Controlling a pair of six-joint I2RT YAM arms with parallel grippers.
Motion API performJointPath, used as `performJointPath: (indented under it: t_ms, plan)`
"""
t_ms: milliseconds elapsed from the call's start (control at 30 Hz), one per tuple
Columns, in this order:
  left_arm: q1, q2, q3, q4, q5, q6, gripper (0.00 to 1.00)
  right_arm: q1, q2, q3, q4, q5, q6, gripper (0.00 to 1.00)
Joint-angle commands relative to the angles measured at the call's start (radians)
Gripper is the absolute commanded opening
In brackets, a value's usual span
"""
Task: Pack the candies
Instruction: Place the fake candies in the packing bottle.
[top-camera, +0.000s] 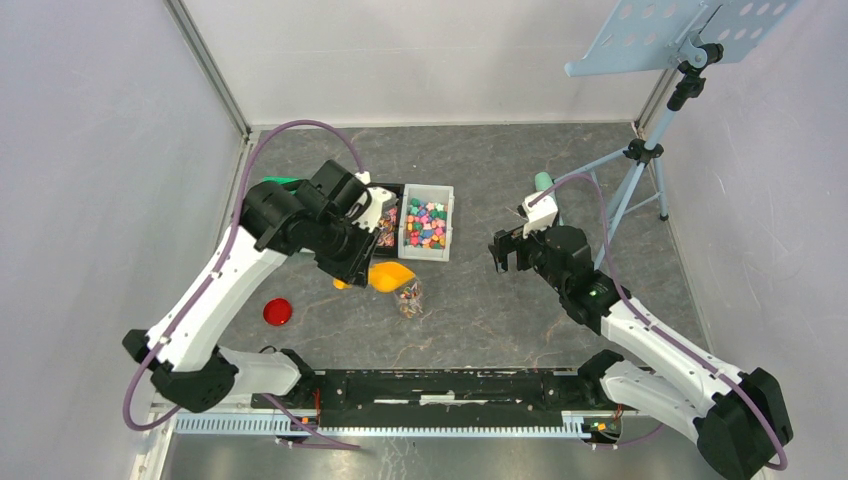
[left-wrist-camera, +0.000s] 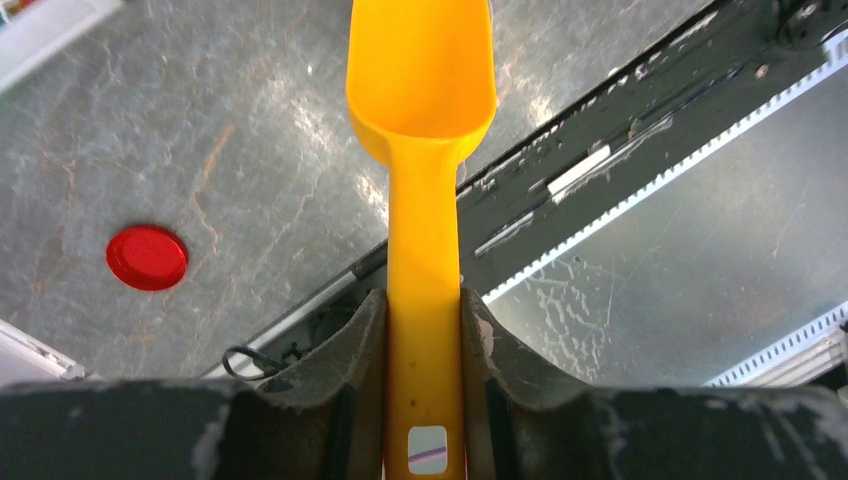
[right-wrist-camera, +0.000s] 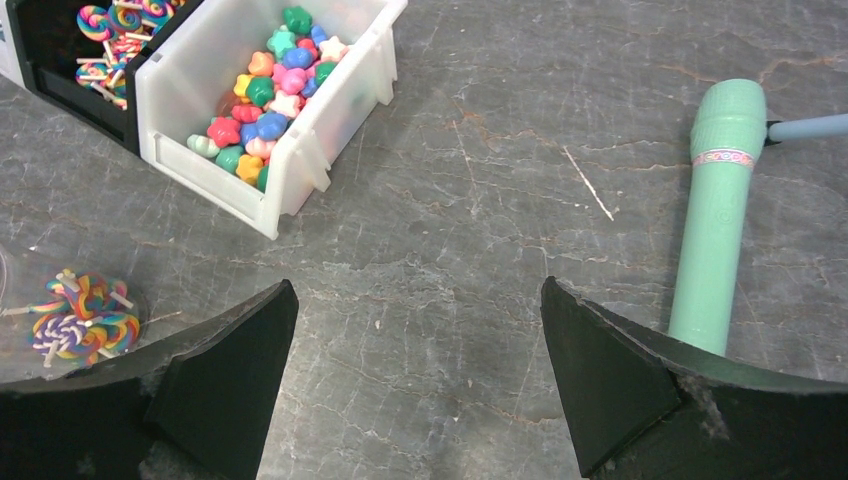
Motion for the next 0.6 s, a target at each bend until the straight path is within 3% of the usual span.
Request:
performJointPath:
  t_ms: [0,367,567]
  plan:
    - [-0.004,-0.161,-0.066,0.221,-0.003,0.066,0.02,-0.004,0.026,0.057,0.018,-0.052,0.011,0.98]
    - [-0.004,-0.679,-0.586,0.810,0.016,0.397,0.02,-0.004,0.049,0.100,0.019,-0.142,0.052,0.98]
    - [-0.004,-0.755,-0.683,0.872,-0.089,0.369,0.02,-0.004,0.037,0.104,0.001,-0.150,0.070,0.98]
